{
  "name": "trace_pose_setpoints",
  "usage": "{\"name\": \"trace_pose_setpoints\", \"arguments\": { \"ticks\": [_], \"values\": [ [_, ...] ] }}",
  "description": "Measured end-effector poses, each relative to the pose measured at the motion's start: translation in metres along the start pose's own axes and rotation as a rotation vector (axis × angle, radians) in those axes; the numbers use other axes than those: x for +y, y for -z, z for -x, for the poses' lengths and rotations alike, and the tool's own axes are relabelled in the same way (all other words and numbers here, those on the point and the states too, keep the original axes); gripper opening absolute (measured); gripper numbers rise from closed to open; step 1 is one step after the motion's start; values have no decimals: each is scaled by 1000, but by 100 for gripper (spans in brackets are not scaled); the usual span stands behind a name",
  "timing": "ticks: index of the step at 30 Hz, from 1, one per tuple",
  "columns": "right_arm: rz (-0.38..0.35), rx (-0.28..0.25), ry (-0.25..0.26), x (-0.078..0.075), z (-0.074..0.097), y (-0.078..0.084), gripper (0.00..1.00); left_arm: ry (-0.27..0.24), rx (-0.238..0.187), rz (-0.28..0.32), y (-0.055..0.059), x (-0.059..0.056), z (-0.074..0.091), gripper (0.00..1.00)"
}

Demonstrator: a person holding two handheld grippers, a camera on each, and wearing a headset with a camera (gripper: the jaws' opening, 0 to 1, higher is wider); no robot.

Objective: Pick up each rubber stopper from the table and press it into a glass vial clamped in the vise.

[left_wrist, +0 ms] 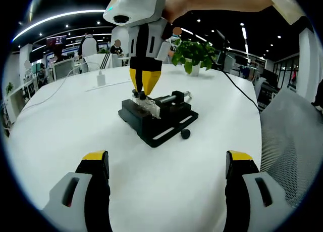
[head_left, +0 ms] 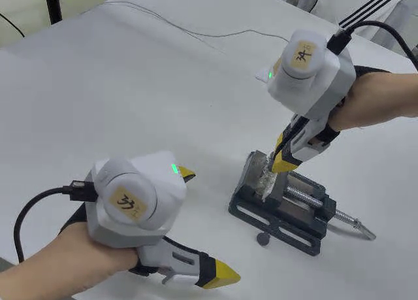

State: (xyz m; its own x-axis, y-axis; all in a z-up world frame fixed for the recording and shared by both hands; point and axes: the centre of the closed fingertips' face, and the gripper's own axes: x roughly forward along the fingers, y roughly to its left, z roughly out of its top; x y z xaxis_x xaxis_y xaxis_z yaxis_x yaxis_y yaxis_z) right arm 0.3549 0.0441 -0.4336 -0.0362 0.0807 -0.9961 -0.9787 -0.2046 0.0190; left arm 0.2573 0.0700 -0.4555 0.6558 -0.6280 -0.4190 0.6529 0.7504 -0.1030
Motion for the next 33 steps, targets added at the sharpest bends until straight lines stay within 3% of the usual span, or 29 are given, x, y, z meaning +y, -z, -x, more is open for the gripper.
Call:
{"name": "trace_pose_setpoints", "arguments": {
  "ticks": [3,5,15,27,30,33],
  "values": [
    [-16,1,4,1,0,0,3,2,0,0,0,-1,-1,95],
    [33,6,6,1,0,0,4,4,3,-1,0,-2,-1,95],
    [111,-17,17,-1,1,4,6,1,4,-5,-1,-1,0,95],
    [147,-41,32,3,2,3,7,-2,5,-1,-1,-2,2,94],
    [161,-43,7,6,3,4,12,2,3,0,-2,-2,2,93],
    [159,-59,16,5,9,4,16,2,3,-2,-2,-1,1,93]
  ]
}}
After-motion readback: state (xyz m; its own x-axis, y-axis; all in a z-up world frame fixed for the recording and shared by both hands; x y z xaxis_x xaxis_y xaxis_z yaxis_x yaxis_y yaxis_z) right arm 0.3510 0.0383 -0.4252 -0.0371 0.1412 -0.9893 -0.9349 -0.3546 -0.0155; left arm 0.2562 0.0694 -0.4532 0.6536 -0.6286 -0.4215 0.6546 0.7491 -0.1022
